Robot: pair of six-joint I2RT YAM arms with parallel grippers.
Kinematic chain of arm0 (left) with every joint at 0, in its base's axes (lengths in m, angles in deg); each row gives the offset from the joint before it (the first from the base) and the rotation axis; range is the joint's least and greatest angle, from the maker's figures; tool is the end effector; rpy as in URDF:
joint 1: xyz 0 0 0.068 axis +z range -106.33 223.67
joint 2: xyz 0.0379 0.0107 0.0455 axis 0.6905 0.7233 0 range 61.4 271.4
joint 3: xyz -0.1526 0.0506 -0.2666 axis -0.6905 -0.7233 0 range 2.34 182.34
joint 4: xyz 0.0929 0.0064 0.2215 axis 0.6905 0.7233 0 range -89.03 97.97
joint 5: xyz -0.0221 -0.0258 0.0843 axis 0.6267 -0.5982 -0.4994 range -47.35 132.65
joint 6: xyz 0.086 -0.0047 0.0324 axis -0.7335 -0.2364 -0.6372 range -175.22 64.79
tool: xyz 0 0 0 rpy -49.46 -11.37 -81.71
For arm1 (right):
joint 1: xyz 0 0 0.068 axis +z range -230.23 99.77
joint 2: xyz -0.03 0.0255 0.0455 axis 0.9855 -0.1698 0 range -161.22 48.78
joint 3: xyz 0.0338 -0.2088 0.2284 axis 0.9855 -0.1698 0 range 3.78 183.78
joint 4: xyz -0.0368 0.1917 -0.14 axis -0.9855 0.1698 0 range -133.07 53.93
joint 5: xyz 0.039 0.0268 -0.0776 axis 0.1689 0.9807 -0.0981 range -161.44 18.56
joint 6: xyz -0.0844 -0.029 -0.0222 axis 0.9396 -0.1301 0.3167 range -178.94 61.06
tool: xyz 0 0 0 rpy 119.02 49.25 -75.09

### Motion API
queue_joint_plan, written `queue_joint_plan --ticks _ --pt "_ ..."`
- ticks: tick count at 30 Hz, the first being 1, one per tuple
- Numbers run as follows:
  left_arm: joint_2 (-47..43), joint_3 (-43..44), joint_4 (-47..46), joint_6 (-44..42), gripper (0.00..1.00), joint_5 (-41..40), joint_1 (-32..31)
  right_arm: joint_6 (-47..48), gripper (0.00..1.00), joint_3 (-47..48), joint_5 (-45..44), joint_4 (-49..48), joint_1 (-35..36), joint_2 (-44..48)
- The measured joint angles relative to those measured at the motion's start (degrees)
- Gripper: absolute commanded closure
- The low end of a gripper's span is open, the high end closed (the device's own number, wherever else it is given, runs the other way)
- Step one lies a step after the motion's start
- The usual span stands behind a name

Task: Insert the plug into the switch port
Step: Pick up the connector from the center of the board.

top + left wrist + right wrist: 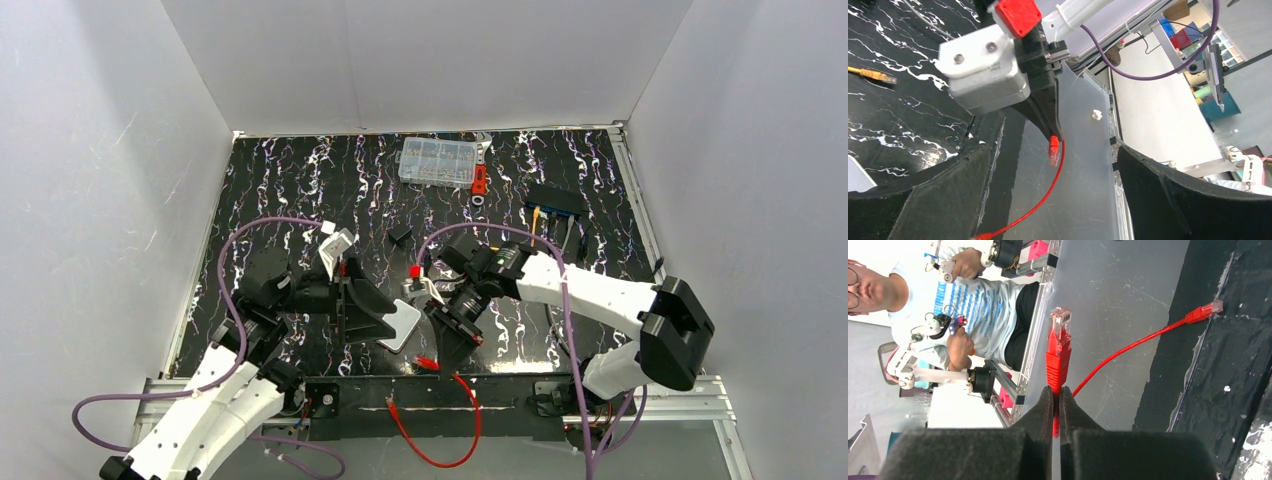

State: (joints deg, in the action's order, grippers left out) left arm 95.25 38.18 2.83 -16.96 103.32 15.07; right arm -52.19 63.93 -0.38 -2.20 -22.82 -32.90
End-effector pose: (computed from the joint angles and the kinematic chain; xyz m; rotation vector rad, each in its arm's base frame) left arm 0.0553 -0.1122 0.3506 0.8043 1.6810 -1.6725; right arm 0.0697 0.2540 0.2988 1.6202 -1.7977 -1.7890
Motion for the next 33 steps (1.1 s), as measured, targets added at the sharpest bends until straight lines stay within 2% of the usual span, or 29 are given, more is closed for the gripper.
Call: queue_joint_plan --ticks 8,18,33 --pt "-2.67 -4.13 -5.11 5.24 0.05 1.74 -0.02 3.46 0.99 6.24 1.67 2.4 -0.02 -5.04" --pt "-1.38 -7.38 -6.55 9.1 0.18 1.96 -0.02 5.92 0.99 11.77 2.71 5.7 -0.87 -9.07" --pt "-1.04 -8.01 -6.35 9.78 0.52 2.89 -0.02 6.99 0.99 13.26 3.76 7.46 -2.32 -11.61"
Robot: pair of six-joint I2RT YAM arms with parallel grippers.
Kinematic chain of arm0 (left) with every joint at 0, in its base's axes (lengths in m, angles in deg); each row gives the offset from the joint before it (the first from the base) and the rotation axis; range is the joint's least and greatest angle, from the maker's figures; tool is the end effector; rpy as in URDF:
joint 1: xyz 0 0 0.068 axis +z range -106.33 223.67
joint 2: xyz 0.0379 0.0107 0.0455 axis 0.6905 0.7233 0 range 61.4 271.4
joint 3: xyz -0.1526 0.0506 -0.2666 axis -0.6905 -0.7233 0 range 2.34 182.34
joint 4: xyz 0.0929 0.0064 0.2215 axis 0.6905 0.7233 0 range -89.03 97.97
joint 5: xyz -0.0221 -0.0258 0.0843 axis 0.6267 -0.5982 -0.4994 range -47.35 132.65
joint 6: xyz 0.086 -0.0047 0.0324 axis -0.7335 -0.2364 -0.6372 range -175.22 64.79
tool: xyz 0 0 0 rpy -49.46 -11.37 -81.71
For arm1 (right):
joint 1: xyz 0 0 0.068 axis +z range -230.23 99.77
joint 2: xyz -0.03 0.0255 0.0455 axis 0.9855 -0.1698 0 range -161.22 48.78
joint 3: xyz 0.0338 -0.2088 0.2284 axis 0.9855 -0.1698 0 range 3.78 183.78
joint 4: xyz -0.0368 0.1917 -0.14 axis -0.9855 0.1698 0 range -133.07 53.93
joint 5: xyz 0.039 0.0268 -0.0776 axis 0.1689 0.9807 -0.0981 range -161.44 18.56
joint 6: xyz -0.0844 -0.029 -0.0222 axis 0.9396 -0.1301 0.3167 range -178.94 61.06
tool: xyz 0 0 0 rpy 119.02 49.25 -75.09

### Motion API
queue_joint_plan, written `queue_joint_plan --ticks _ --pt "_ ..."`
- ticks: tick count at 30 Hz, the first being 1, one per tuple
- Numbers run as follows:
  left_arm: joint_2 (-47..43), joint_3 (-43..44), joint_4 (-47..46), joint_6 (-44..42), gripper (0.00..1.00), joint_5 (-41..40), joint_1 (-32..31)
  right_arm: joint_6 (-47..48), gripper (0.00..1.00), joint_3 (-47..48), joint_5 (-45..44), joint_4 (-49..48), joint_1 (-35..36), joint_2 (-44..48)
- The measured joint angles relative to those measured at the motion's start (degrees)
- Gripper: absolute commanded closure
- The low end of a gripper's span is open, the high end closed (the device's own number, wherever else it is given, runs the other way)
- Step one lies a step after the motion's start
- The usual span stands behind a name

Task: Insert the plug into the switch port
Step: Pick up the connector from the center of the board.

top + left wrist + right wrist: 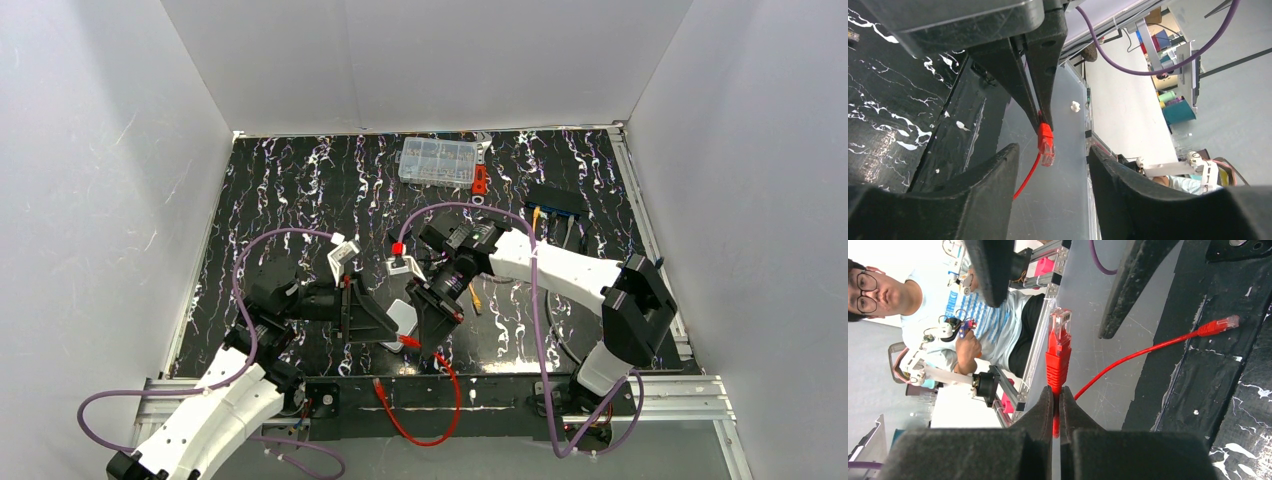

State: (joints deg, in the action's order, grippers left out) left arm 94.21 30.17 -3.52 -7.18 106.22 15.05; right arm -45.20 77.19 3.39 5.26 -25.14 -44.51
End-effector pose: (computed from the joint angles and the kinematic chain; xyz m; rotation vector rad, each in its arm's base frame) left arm 0.0542 -0.1139 0.3176 0.7230 1.8018 -1.8211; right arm 0.1077 0.2935 0.3086 1.6111 -1.7405 -1.8389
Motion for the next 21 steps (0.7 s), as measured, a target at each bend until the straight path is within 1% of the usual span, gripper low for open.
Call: queue_joint_plan --ticks 10,14,21 --pt "0.16 -0.15 0.24 -0.09 0.63 0.31 -0.38 0.0 0.99 0.43 0.61 0.24 -0.48 -0.6" --pt "0.16 -0.15 0.24 -0.1 0.65 0.36 -0.39 0.0 0.99 0.45 0.97 0.28 -0.58 -1.01" --pt "0.36 -0.15 0.24 -0.24 0.73 0.36 -0.48 0.0 0.99 1.18 1.9 0.68 -0.66 -1.96"
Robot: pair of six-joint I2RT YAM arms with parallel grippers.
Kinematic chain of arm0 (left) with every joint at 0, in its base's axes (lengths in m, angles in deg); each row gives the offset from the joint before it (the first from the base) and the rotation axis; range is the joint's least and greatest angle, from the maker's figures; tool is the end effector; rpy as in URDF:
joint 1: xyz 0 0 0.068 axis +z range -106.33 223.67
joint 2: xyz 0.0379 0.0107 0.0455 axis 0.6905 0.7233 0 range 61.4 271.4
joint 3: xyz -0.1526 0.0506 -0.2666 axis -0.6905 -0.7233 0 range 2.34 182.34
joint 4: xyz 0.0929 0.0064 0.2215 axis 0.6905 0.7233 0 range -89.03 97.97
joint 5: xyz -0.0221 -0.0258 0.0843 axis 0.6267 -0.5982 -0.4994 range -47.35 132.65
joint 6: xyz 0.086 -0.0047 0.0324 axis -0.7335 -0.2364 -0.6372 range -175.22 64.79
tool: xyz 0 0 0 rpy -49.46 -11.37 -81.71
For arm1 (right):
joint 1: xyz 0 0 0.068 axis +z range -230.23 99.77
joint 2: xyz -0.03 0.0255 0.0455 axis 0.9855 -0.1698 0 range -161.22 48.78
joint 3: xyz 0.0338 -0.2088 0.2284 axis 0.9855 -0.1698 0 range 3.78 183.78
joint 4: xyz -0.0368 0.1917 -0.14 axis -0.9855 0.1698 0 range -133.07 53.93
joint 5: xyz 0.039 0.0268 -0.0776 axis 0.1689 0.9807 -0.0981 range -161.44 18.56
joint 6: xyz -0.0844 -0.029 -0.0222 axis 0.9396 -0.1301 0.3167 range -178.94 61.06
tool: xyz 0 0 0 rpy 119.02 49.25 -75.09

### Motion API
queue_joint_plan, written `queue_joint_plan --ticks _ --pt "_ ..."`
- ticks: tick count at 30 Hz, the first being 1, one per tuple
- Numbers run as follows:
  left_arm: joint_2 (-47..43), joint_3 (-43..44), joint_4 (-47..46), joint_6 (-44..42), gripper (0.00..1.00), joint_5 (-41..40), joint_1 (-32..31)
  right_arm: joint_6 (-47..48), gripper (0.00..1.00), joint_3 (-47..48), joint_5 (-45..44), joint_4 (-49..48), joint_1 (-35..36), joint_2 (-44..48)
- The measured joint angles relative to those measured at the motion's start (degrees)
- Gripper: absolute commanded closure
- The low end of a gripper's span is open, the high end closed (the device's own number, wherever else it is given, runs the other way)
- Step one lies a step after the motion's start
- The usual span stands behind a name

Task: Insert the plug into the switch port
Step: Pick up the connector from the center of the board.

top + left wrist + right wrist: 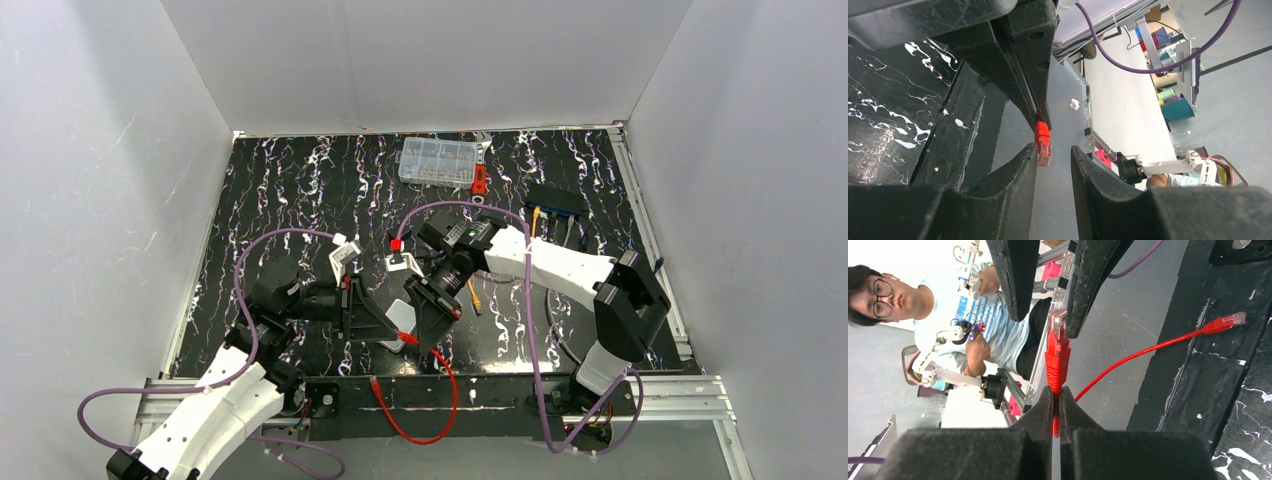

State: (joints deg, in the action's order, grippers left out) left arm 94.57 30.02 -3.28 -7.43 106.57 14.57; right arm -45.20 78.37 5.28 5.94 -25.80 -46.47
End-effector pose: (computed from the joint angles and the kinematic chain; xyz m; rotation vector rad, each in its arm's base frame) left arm 0.0540 -0.1150 0.3157 0.7346 1.8119 -1.8305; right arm 0.1145 0.2983 0.3063 1.5626 -1.7257 -1.8542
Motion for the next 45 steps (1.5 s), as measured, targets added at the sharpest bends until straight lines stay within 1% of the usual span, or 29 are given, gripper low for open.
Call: queue_joint_plan --ticks 5,6,9,13,14,16,19,22,25,28,29,32,38,44,45 --pt "0.39 0.0 0.03 -0.07 0.83 -0.01 -0.01 0.01 0.99 0.0 0.44 0.22 -0.05 -0.1" --pt "0.42 0.0 0.04 -0.12 0.86 -0.02 -0.04 0.0 0.99 0.0 0.52 0.23 -0.03 -0.1" --pt "0.44 0.0 0.04 -0.23 1.0 -0.05 -0.16 0.0 0.99 0.0 0.83 0.36 -0.03 -0.1" --pt "0.44 -0.02 0.02 -0.41 1.0 -0.11 -0.3 -0.01 0.98 0.0 1.05 0.64 -0.03 -0.1" --pt "0.44 -0.02 0.03 -0.44 1.0 -0.17 -0.33 -0.02 0.95 0.0 1.04 0.64 -0.03 -0.1" --pt "0.44 -0.02 0.12 -0.5 1.0 -0.37 -0.36 -0.14 0.86 0.0 0.97 0.61 -0.03 -0.1" --pt "0.5 -0.02 0.81 -0.92 1.0 -0.95 -0.37 -1.32 0.79 -0.04 -0.13 0.1 -0.04 0.13" --pt "0.99 -0.02 2.07 -1.42 1.0 -1.76 -0.56 -3.9 0.75 -0.76 -3.01 -3.0 -0.22 2.06" --pt "1.72 0.0 3.08 -1.75 1.0 -2.63 -0.7 -7.15 0.7 -2.92 -7.64 -7.12 -0.78 6.48" --pt "2.14 0.03 4.06 -1.81 1.0 -3.61 -0.72 -9.61 0.62 -4.41 -12.9 -9.47 -1.27 10.88" --pt "2.24 0.07 4.65 -1.93 1.0 -4.03 -0.72 -10.29 0.61 -4.9 -14.9 -10.14 -1.45 12.41" --pt "2.67 0.16 5.93 -2.17 1.0 -5.58 -0.74 -11.13 0.58 -6.93 -22.84 -11.56 -1.63 17.32" --pt "5.11 0.62 7.73 -2.16 1.0 -9.53 -0.74 -12.11 0.45 -10.76 -38.42 -13.67 -1.65 24.56" --pt "8.54 1.29 8.17 -1.43 1.0 -13.42 -0.74 -13.48 0.38 -14.47 -54.73 -17.6 -1.65 30.9" --pt "8.97 1.38 8.15 -1.23 1.0 -13.98 -0.74 -13.92 0.36 -14.99 -56.84 -18.58 -1.65 31.67"
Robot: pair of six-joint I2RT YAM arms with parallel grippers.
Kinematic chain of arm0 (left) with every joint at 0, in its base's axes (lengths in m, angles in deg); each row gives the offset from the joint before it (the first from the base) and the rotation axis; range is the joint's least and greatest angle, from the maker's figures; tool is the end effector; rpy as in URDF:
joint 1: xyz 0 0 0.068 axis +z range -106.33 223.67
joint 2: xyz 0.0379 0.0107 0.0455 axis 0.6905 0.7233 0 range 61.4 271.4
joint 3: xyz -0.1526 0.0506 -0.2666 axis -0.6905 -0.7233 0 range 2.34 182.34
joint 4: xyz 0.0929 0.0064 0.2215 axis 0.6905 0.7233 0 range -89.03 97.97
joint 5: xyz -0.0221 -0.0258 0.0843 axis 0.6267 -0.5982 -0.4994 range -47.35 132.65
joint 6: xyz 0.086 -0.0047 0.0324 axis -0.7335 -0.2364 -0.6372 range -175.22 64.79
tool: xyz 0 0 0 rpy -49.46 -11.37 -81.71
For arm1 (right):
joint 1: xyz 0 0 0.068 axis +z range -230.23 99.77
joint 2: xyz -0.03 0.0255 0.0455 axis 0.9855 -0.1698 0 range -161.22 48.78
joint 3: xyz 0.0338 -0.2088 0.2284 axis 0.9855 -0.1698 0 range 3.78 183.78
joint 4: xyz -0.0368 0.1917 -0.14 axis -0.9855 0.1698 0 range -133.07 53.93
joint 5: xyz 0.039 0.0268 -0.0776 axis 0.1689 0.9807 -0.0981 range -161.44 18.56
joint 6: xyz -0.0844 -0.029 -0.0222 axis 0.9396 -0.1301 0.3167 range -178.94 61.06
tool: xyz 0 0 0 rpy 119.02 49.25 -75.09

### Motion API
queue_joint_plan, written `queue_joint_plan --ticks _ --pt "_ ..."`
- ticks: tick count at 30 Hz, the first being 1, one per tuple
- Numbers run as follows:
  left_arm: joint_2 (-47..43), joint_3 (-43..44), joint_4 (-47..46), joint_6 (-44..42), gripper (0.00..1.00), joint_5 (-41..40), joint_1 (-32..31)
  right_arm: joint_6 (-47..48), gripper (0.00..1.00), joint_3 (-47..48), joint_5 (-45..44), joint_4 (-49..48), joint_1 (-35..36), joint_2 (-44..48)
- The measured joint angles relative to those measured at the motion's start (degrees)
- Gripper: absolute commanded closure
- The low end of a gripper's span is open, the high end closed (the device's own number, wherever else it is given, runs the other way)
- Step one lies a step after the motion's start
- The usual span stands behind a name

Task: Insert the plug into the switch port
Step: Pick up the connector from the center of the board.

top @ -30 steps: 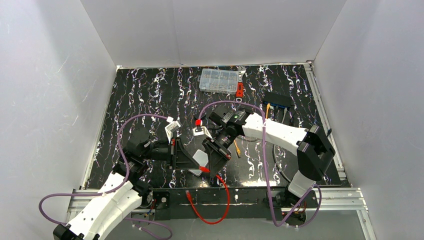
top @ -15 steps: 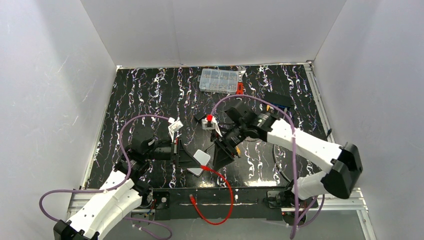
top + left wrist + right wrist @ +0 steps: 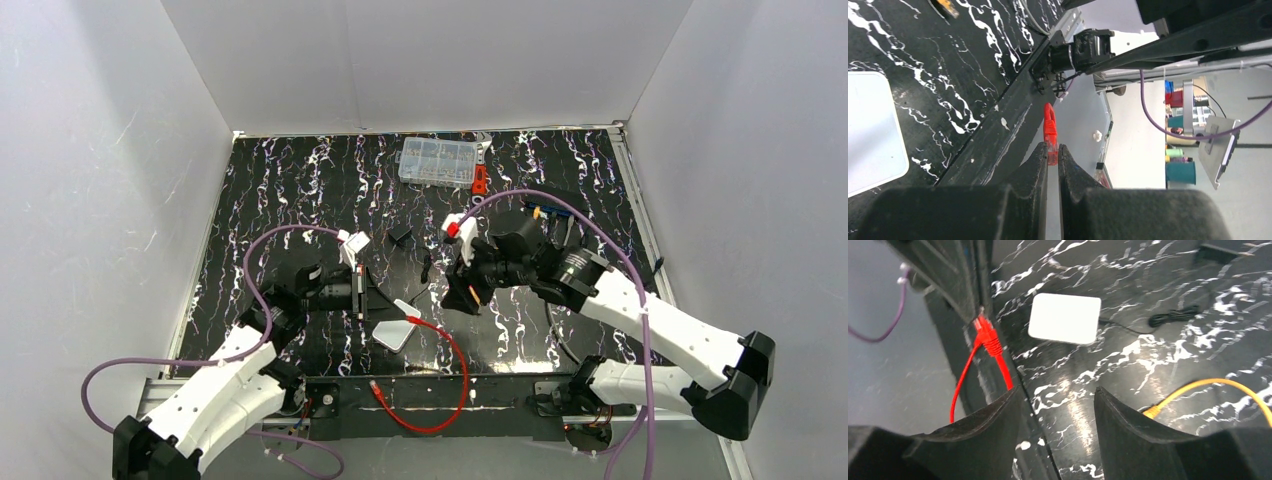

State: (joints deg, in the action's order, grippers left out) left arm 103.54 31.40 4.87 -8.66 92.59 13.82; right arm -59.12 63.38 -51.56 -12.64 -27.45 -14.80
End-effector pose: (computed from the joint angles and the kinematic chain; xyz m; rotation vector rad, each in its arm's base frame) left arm 0.0956 -0.1278 0.2883 0.3960 2.1013 -1.6652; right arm 0.1203 0.2048 0.3441 -1.1909 1.9375 0.8875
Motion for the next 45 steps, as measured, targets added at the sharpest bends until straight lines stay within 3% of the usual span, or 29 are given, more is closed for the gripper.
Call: queue_joint_plan --ticks 3,7,16,31,45 --pt "1.44 0.09 0.0 0.95 1.0 -1.89 0.0 -2.24 0.15 -2.33 -5.3 -4.13 0.0 2.73" --pt "3.23 0.15 -0.39 3.06 1.0 -4.24 0.0 -3.98 0.12 -7.65 -8.03 -9.97 -0.11 7.99" --pt "4.01 0.8 -0.48 7.48 1.0 -7.96 0.0 0.71 0.23 -11.06 -1.63 -14.48 0.63 9.26" --pt "5.72 1.66 -0.3 9.65 1.0 -8.27 0.0 16.82 0.41 -18.25 2.77 -25.46 6.62 9.44" --pt "5.72 1.66 -0.87 9.67 1.0 -6.26 0.0 19.76 0.52 -18.12 4.49 -30.12 6.62 2.96"
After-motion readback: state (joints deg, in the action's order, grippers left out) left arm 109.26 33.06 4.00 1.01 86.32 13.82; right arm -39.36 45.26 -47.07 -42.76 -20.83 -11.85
